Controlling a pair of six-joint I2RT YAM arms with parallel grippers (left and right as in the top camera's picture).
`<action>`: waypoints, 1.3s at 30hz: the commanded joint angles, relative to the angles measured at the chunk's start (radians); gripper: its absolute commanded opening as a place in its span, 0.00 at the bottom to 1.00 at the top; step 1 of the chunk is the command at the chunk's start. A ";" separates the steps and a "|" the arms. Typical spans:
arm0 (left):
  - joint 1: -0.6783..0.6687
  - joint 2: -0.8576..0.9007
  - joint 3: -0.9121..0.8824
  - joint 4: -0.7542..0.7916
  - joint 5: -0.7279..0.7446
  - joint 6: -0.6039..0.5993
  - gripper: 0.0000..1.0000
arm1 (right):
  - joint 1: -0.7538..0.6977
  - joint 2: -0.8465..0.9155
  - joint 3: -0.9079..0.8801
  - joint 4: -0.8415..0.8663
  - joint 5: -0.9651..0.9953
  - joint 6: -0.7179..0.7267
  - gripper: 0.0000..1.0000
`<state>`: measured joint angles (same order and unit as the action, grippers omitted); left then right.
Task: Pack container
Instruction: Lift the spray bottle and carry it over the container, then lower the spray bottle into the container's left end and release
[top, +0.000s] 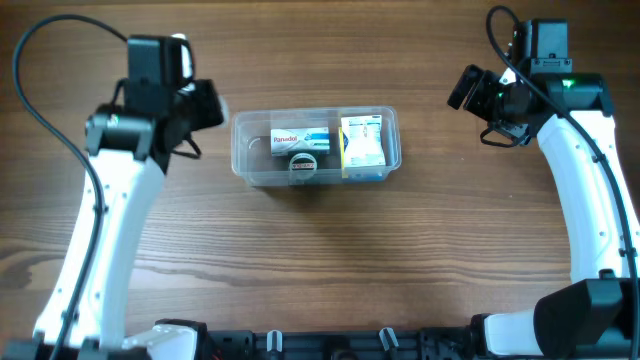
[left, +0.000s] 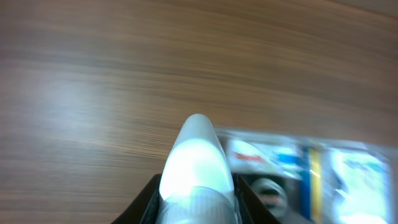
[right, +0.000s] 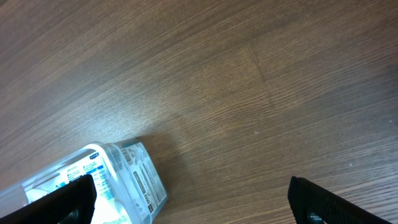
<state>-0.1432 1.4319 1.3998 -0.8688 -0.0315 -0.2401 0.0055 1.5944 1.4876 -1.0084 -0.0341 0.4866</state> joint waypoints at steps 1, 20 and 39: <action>-0.099 -0.061 0.007 -0.025 0.031 0.033 0.26 | 0.001 -0.020 0.009 0.003 -0.013 0.012 1.00; -0.175 0.251 0.006 -0.105 -0.019 0.126 0.25 | 0.001 -0.020 0.009 0.003 -0.013 0.012 1.00; -0.175 0.389 0.006 0.026 -0.064 0.129 0.24 | 0.001 -0.020 0.009 0.003 -0.013 0.012 1.00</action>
<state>-0.3180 1.8004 1.3998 -0.8501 -0.0746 -0.1314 0.0055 1.5944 1.4876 -1.0084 -0.0341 0.4866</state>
